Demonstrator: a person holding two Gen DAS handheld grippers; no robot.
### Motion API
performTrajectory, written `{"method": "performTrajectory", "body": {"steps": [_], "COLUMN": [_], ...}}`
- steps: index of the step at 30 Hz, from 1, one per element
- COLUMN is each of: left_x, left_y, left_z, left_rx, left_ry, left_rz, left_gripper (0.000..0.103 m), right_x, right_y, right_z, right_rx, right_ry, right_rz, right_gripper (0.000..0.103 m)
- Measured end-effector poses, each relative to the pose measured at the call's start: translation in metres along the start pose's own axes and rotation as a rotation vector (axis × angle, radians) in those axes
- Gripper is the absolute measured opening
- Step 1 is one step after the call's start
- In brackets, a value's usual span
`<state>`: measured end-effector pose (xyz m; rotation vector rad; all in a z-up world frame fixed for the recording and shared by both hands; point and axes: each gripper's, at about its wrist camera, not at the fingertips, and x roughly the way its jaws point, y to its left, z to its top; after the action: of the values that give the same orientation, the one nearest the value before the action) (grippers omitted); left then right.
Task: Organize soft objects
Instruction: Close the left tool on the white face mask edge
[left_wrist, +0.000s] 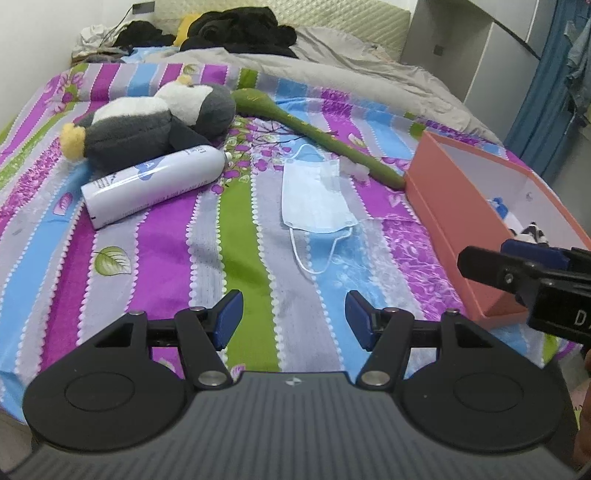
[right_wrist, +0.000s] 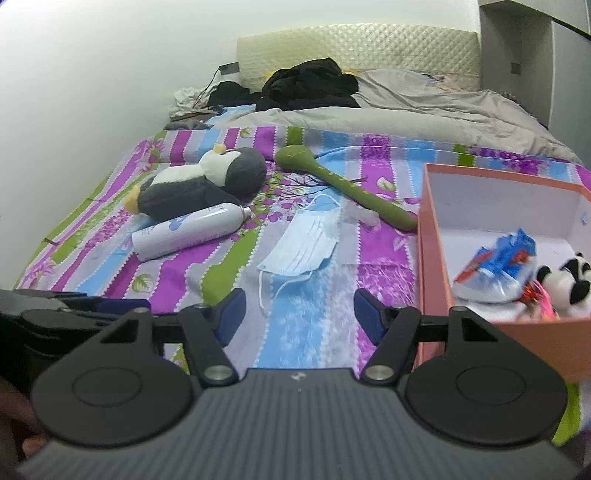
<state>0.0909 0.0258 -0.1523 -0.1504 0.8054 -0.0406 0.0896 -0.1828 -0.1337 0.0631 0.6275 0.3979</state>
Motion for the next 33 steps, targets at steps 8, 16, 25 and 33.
{"method": "performTrajectory", "body": {"steps": [8, 16, 25, 33], "left_x": [0.06, 0.113, 0.16, 0.182], "left_y": [0.012, 0.017, 0.018, 0.025], "left_z": [0.017, 0.038, 0.055, 0.062], "left_rx": [-0.039, -0.068, -0.081, -0.127], "left_ry": [0.021, 0.017, 0.024, 0.021], "left_rz": [-0.008, -0.037, -0.072, -0.107], "left_gripper": [0.067, 0.067, 0.067, 0.066], "right_x": [0.052, 0.115, 0.183, 0.231], "right_y": [-0.007, -0.015, -0.043, -0.064], "right_z": [0.014, 0.03, 0.048, 0.057], "right_rx": [-0.027, -0.026, 0.062, 0.158], "right_ry": [0.015, 0.019, 0.01, -0.01], "right_rz": [-0.016, -0.052, -0.128, -0.189], "right_gripper": [0.063, 0.061, 0.055, 0.054]}}
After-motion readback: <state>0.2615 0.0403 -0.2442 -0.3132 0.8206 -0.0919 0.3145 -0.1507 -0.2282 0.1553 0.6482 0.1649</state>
